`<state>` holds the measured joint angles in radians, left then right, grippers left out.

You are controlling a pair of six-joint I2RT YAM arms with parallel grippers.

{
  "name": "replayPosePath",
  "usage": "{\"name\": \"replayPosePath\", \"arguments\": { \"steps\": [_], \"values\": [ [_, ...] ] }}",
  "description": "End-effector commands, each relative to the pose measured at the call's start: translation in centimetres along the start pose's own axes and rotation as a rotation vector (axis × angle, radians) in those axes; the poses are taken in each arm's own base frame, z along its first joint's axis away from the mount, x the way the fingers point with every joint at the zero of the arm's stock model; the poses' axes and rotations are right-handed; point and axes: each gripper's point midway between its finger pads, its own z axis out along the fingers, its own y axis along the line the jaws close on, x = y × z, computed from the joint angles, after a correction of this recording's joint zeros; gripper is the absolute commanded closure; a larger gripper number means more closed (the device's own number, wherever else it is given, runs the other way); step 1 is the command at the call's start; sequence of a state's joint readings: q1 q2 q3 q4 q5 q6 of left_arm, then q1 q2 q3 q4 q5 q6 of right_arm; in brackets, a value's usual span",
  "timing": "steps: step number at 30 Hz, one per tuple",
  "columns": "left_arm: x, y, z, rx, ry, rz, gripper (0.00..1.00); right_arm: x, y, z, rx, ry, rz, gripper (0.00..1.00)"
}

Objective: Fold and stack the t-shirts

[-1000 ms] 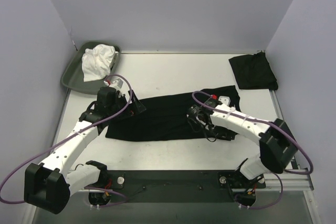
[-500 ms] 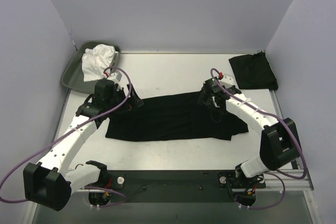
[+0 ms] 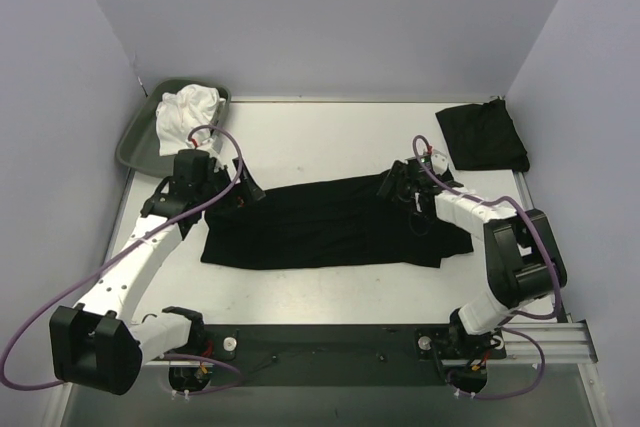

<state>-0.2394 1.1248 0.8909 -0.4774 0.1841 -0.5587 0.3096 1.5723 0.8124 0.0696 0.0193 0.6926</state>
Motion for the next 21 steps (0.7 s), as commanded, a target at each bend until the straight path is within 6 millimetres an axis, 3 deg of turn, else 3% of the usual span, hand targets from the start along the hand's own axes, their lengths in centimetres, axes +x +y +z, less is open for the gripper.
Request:
{"name": "replayPosePath", "arguments": {
  "steps": [1,4,6,11,12,15,16,17,19,21],
  "values": [
    [-1.7,-0.9,-0.4,0.03,-0.033,0.022,0.03,-0.6,-1.0,1.3,0.005,-0.016,0.069,0.0],
    [-1.8,-0.8,-0.5,0.029,-0.034,0.019,0.02,0.2,-2.6,2.4,0.048,0.01,0.117,0.0],
    [-1.7,-0.6,-0.5,0.025,-0.033,0.016,0.03,0.7,-2.4,3.1,0.03,0.042,0.141,0.0],
    [-2.0,0.1,-0.9,0.013,-0.043,0.003,0.03,-0.5,-1.8,5.2,0.039,0.087,0.156,0.0],
    [-1.9,0.2,-1.0,0.014,-0.042,0.0,0.03,-1.8,-0.8,5.6,0.021,0.076,0.16,0.0],
    [-1.8,0.8,-1.1,0.004,-0.038,-0.009,0.03,-2.1,0.0,7.3,0.021,0.132,0.17,0.0],
    [-1.9,0.7,-1.4,0.008,-0.045,-0.008,0.03,-4.0,1.5,7.4,-0.009,0.117,0.173,0.0],
    [-1.8,0.8,-1.5,0.005,-0.045,-0.01,0.03,-3.6,1.6,8.6,-0.002,0.143,0.176,0.0],
    [-1.7,0.9,-1.7,0.006,-0.052,-0.011,0.03,-6.1,4.2,9.1,-0.053,0.155,0.18,0.0],
    [-1.7,1.0,-1.9,0.006,-0.056,-0.016,0.03,-5.8,5.1,11.1,-0.053,0.214,0.196,0.0]
  ]
}}
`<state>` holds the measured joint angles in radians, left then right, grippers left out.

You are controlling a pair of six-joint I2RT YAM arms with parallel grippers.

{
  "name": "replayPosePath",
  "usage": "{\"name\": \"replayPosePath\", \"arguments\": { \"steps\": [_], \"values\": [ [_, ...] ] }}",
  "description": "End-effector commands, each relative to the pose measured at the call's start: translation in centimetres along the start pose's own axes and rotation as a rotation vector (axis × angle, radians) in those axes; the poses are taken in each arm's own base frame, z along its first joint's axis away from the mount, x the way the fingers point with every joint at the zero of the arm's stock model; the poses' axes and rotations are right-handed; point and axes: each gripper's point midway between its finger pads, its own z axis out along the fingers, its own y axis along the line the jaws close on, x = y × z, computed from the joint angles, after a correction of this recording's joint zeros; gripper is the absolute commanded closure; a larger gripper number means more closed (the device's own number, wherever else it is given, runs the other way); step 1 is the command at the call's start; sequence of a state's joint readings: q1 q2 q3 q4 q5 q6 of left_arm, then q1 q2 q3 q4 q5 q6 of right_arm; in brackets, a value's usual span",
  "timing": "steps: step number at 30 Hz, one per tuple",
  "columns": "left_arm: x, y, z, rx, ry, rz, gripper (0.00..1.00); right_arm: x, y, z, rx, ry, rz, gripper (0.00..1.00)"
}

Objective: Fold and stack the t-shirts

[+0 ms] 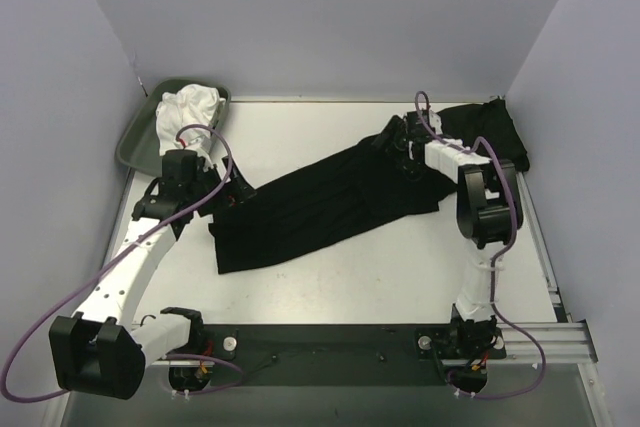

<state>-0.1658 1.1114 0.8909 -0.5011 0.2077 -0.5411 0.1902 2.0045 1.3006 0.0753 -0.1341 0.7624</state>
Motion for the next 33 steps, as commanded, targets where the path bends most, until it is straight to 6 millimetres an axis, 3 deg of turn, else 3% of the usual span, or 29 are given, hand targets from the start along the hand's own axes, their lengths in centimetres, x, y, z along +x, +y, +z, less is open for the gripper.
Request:
{"name": "replayPosePath", "arguments": {
  "steps": [1,2,4,8,11,13,14,15,16,17,18,19,21,22,24,25,27,28,30,31,32,33],
  "values": [
    [-0.8,-0.7,-1.4,0.035,-0.041,0.015,0.03,1.3,2.1,3.2,-0.015,0.182,0.051,0.0],
    [-0.7,-0.7,-1.4,0.034,-0.039,0.016,0.03,2.2,2.0,5.0,-0.018,0.222,0.068,0.0],
    [-0.7,-0.5,-1.4,0.031,-0.037,0.015,0.03,1.5,3.7,6.3,-0.052,0.243,0.109,0.0],
    [-0.2,-0.2,-1.1,0.029,-0.025,0.012,0.03,-0.4,8.8,9.1,-0.206,0.268,0.168,0.0],
    [0.2,0.0,-0.9,0.031,-0.015,0.01,0.03,-1.6,12.1,9.8,-0.328,0.257,0.198,0.0],
    [0.4,0.1,-1.0,0.03,-0.009,0.013,0.03,-3.0,14.3,9.1,-0.429,0.222,0.181,0.0],
    [0.4,0.1,-1.1,0.029,-0.011,0.018,0.03,-4.6,15.4,7.4,-0.465,0.174,0.151,0.0],
    [0.3,0.0,-1.3,0.031,-0.017,0.02,0.03,-5.0,14.9,7.2,-0.471,0.119,0.125,0.0],
    [0.1,-0.2,-1.5,0.039,-0.025,0.027,0.03,-7.6,17.0,3.1,-0.523,0.027,0.081,0.0],
    [-0.2,-0.3,-1.7,0.04,-0.04,0.035,0.02,-8.6,17.3,1.4,-0.534,-0.036,0.016,0.0],
    [-0.3,-0.2,-1.8,0.039,-0.044,0.037,0.03,-8.3,16.5,0.7,-0.515,-0.067,-0.002,0.0],
    [-0.4,-0.3,-1.9,0.045,-0.051,0.038,0.03,-10.4,18.3,-4.1,-0.569,-0.143,-0.032,0.0],
    [-0.4,-0.6,-1.5,0.059,-0.049,0.04,0.03,-10.0,17.2,-6.6,-0.553,-0.173,-0.079,0.0],
    [-0.2,-0.5,-1.1,0.058,-0.04,0.035,0.02,-10.8,18.0,-11.0,-0.586,-0.23,-0.103,0.0],
    [0.9,0.3,0.5,0.027,0.001,0.022,0.03,-10.1,17.7,-14.2,-0.6,-0.264,-0.133,0.0],
    [1.4,0.4,1.1,0.02,0.019,0.011,0.03,-9.1,16.7,-16.6,-0.599,-0.279,-0.141,0.0],
    [3.0,0.9,2.7,-0.009,0.07,0.0,0.03,-6.7,15.9,-18.6,-0.576,-0.274,-0.182,0.0],
    [3.5,0.9,3.3,-0.017,0.084,-0.024,0.03,-5.6,15.2,-20.9,-0.582,-0.294,-0.201,0.0],
    [5.1,0.9,4.7,-0.037,0.132,-0.038,0.03,-2.8,14.5,-22.2,-0.544,-0.28,-0.251,0.0],
    [5.6,0.9,5.2,-0.043,0.146,-0.064,0.03,-2.3,14.7,-24.4,-0.564,-0.306,-0.275,0.0],
    [6.1,0.7,5.6,-0.039,0.159,-0.068,0.02,-0.7,13.6,-24.1,-0.524,-0.28,-0.292,0.0],
    [6.5,0.5,6.2,-0.034,0.167,-0.069,0.03,0.7,13.8,-24.9,-0.534,-0.274,-0.314,0.0]
  ]
}}
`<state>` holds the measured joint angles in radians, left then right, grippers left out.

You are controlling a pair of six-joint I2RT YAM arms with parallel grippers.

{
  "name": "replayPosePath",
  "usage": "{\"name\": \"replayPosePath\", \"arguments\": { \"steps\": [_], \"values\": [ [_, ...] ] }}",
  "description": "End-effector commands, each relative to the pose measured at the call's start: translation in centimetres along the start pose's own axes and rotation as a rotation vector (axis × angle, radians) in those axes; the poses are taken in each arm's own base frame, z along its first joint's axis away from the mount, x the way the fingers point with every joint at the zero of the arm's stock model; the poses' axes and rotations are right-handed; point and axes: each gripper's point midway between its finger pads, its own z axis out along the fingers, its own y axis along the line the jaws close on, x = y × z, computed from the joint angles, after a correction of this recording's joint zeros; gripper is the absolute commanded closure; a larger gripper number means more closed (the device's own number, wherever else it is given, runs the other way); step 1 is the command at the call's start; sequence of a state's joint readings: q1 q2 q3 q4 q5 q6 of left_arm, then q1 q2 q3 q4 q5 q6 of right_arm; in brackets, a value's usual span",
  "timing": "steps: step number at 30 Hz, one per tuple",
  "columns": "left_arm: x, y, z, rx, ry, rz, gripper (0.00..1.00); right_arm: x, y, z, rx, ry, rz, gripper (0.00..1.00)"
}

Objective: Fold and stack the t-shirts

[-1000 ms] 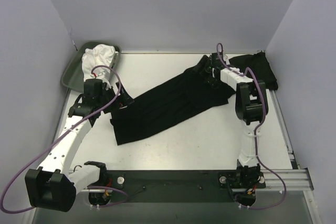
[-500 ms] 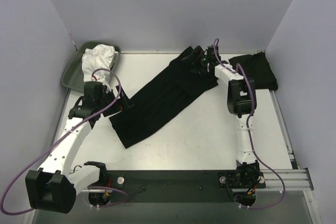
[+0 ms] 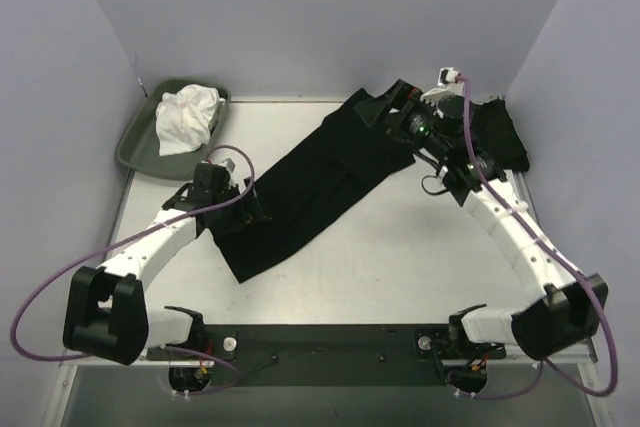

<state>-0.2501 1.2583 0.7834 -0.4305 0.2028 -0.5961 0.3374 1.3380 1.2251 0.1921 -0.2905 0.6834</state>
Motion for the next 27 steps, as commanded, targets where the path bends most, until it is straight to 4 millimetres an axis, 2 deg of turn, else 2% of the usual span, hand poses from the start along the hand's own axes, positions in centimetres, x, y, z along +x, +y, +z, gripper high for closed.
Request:
{"name": "replayPosePath", "arguments": {
  "steps": [1,2,4,5,7,9,11,12,17,20,21,23,26,27],
  "values": [
    [0.3,-1.7,2.0,0.03,-0.014,-0.03,0.02,5.6,-1.1,-2.9,0.088,0.099,-0.104,0.0],
    [0.6,-1.7,2.4,0.026,-0.009,-0.026,0.03,6.6,-1.7,-3.5,0.106,0.118,-0.108,0.0],
    [1.0,-1.3,3.0,0.001,-0.007,-0.025,0.03,7.1,-1.0,-5.0,0.089,0.116,-0.121,0.0],
    [1.3,-1.1,3.3,-0.01,-0.002,-0.024,0.03,8.1,-1.8,-5.6,0.107,0.138,-0.12,0.0],
    [1.9,-0.7,3.8,-0.026,0.014,-0.027,0.03,8.1,-1.7,-6.9,0.105,0.125,-0.124,0.0],
    [2.8,0.1,4.3,-0.049,0.023,-0.03,0.03,9.0,-2.4,-7.6,0.119,0.131,-0.122,0.0],
    [4.0,1.0,4.7,-0.078,0.036,-0.035,0.03,9.0,-2.0,-8.5,0.103,0.121,-0.116,0.0],
    [4.3,1.2,4.8,-0.083,0.035,-0.037,0.03,10.0,-2.7,-9.0,0.124,0.15,-0.112,0.0],
    [7.0,1.5,5.4,-0.101,0.064,-0.036,0.02,10.5,-3.0,-10.4,0.137,0.158,-0.12,0.0],
    [9.1,0.7,5.7,-0.087,0.093,-0.022,0.03,10.7,-3.4,-10.9,0.152,0.164,-0.123,0.0],
    [10.6,-0.2,5.8,-0.067,0.111,0.009,0.03,10.8,-3.5,-11.0,0.157,0.168,-0.125,0.0],
    [12.1,-1.6,6.0,-0.039,0.126,0.005,0.03,10.9,-3.9,-11.4,0.172,0.17,-0.123,0.0],
    [15.7,-4.9,6.0,0.017,0.175,0.036,0.03,10.9,-4.4,-12.0,0.199,0.166,-0.128,0.0],
    [16.0,-5.5,6.2,0.007,0.153,0.021,0.03,10.7,-4.5,-12.3,0.208,0.16,-0.133,0.0]
  ]
}}
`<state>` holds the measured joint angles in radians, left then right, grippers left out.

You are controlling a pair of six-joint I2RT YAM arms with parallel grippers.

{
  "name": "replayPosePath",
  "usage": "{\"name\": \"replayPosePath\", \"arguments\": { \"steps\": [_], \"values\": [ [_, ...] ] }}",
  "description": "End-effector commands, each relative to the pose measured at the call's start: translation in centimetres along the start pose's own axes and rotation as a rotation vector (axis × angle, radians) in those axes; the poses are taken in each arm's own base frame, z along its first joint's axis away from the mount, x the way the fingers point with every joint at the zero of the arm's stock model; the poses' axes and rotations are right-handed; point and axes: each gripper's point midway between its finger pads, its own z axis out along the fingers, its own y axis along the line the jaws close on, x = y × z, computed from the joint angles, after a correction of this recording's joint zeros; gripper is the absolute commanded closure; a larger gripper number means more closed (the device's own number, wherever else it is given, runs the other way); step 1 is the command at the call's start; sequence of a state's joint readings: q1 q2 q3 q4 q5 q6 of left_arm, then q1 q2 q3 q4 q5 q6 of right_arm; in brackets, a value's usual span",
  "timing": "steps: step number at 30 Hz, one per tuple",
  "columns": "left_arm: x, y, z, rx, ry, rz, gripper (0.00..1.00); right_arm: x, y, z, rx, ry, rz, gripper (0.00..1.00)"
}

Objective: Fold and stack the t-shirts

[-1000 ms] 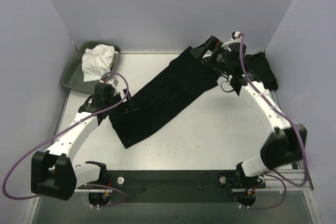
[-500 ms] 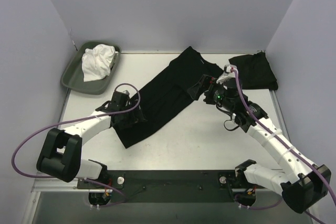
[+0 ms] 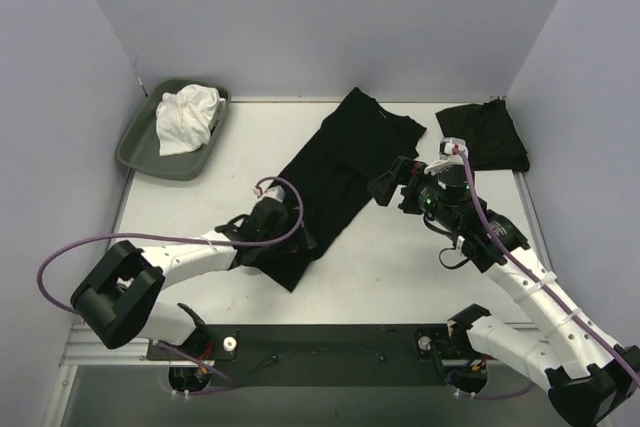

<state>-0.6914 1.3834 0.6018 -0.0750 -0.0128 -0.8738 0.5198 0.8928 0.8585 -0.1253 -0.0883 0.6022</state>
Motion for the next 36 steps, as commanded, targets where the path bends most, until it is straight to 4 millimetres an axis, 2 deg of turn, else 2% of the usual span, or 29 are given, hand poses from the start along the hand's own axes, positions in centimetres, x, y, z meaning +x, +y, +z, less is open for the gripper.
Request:
{"name": "replayPosePath", "arguments": {
  "steps": [1,3,4,7,8,9,10,11,12,14,15,18,21,23,24,25,27,28,30,31,33,34,36],
  "values": [
    [7.9,-2.9,0.6,-0.001,0.141,0.003,0.02,0.2,-1.3,-1.1,0.064,-0.007,-0.015,0.0],
    [10.0,-4.6,1.3,0.005,0.156,0.036,0.02,-0.5,-1.4,-1.9,0.077,-0.03,-0.019,0.0],
    [11.9,-6.3,1.0,0.031,0.18,0.059,0.02,-0.6,-1.3,-2.2,0.075,-0.03,-0.022,0.0],
    [14.9,-10.2,2.0,0.066,0.224,0.082,0.03,-1.3,-2.0,-3.6,0.118,-0.048,-0.041,0.0],
    [17.2,-12.8,2.3,0.105,0.252,0.117,0.03,-1.4,-2.2,-4.0,0.128,-0.049,-0.05,0.0],
    [18.4,-14.1,2.5,0.126,0.27,0.123,0.03,-2.2,-2.0,-4.7,0.128,-0.068,-0.052,0.0],
    [19.6,-15.3,2.6,0.146,0.286,0.142,0.03,-2.1,-2.7,-5.2,0.164,-0.063,-0.057,0.0],
    [21.7,-15.9,3.2,0.146,0.317,0.172,0.02,-2.3,-2.8,-5.6,0.174,-0.065,-0.062,0.0],
    [22.1,-18.6,2.9,0.198,0.319,0.176,0.03,-2.5,-3.1,-6.0,0.187,-0.072,-0.071,0.0],
    [23.2,-20.3,2.9,0.23,0.341,0.202,0.03,-3.1,-3.7,-7.1,0.232,-0.088,-0.08,0.0],
    [22.8,-21.6,2.6,0.258,0.333,0.215,0.03,-3.6,-3.8,-7.7,0.238,-0.105,-0.089,0.0],
    [21.6,-23.3,1.0,0.303,0.307,0.253,0.02,-4.0,-4.8,-9.0,0.283,-0.137,-0.101,0.0],
    [20.0,-24.0,-1.1,0.317,0.278,0.294,0.02,-4.4,-5.3,-9.5,0.308,-0.159,-0.108,0.0],
    [18.6,-24.8,-3.3,0.345,0.257,0.304,0.03,-4.2,-5.9,-9.4,0.337,-0.155,-0.115,0.0],
    [18.2,-25.0,-4.1,0.354,0.25,0.315,0.02,-3.9,-6.2,-8.9,0.351,-0.137,-0.118,0.0],
    [17.1,-25.4,-5.9,0.378,0.234,0.312,0.03,-3.5,-6.5,-8.6,0.362,-0.119,-0.12,0.0],
    [15.7,-25.4,-7.6,0.391,0.199,0.319,0.02,-2.2,-7.4,-7.2,0.398,-0.063,-0.122,0.0],
    [14.4,-25.5,-9.7,0.414,0.175,0.315,0.03,-1.8,-7.7,-6.8,0.408,-0.048,-0.115,0.0],
    [12.5,-25.0,-11.4,0.409,0.112,0.324,0.02,-0.1,-8.7,-5.5,0.43,0.014,-0.11,0.0],
    [11.1,-24.5,-13.3,0.416,0.084,0.32,0.03,0.3,-8.8,-4.9,0.426,0.028,-0.106,0.0],
    [9.4,-23.0,-14.3,0.39,0.037,0.317,0.03,2.4,-9.0,-3.5,0.413,0.104,-0.085,0.0],
    [8.2,-21.8,-15.7,0.386,0.015,0.307,0.03,3.1,-9.0,-3.1,0.405,0.133,-0.079,0.0],
    [6.7,-19.3,-15.5,0.337,-0.019,0.287,0.02,5.3,-8.4,-2.1,0.35,0.218,-0.06,0.0]
  ]
}}
